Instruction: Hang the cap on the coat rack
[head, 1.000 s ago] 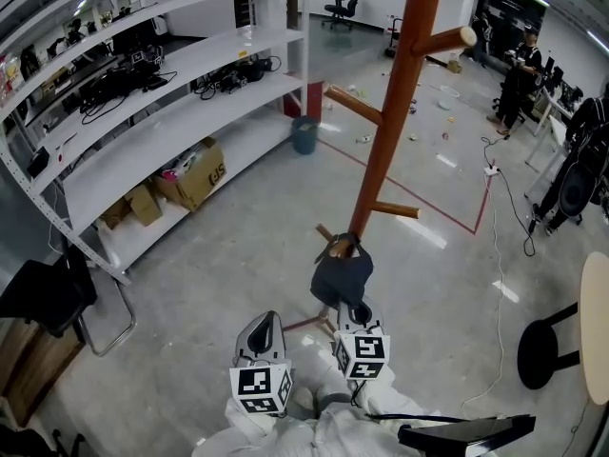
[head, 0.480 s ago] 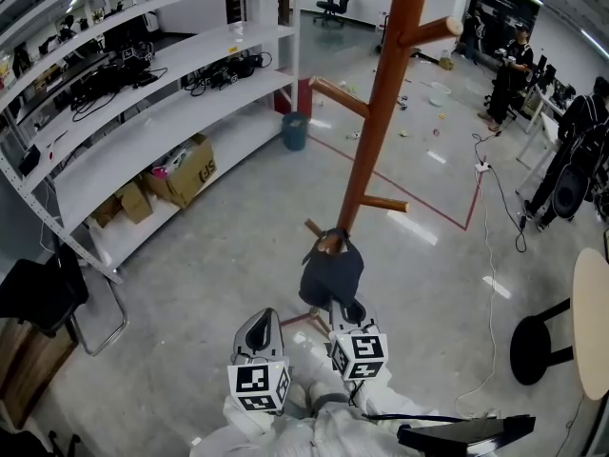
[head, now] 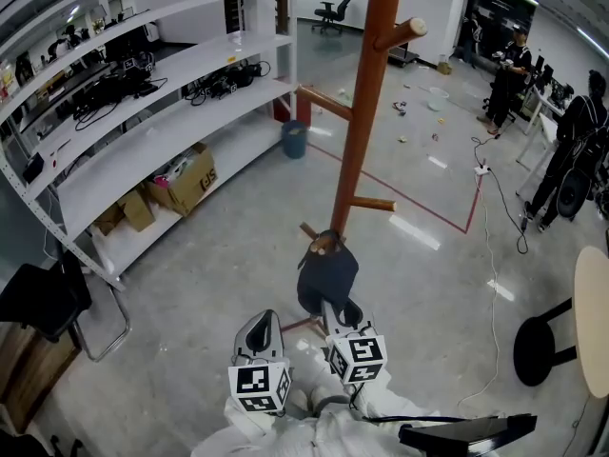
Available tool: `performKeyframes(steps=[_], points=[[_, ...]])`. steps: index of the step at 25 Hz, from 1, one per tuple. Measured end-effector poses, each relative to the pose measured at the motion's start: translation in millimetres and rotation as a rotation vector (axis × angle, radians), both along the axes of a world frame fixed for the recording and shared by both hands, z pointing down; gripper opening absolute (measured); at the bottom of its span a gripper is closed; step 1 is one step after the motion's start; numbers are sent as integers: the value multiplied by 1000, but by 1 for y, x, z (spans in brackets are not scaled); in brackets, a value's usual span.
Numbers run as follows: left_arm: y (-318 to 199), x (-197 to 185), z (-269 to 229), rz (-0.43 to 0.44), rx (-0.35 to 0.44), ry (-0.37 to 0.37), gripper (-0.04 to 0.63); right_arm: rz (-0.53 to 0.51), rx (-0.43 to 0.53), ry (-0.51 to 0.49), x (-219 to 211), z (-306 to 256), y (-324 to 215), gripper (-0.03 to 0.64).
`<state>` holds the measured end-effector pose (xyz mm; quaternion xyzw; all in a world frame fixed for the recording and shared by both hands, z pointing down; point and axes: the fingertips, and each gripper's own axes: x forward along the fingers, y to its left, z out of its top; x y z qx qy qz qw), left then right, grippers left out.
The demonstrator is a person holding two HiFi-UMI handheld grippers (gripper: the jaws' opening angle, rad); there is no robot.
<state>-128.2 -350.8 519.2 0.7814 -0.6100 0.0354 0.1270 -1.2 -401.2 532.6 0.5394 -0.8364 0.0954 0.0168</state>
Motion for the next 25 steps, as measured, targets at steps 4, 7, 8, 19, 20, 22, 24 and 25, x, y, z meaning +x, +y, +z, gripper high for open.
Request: performKeyframes(steps=[4,7,8,19,20,22,24,25], points=[[2,10,-2,10,8,2,-9,-18,-3,-1,1,-1,7,104],[2,17,-3,24,12,7,-9,-26,2,-7,3,-4,11,110],[3,19,-3,28,13,8,-9,-28,5,-9,3,-6,12,112],[10,28,-5,43,18,14,-9,-44,26,-37,1,-25,27,145],[10,28,-5,42,19,14,-9,-43,25,-41,1,-27,29,147],[10,27,-5,42,20,15,-9,-40,24,-51,1,-30,32,152],[11,27,-6,42,22,17,-9,-38,27,-56,1,-34,36,155],[11,27,-6,42,22,19,-9,-38,27,-57,1,-36,38,155]])
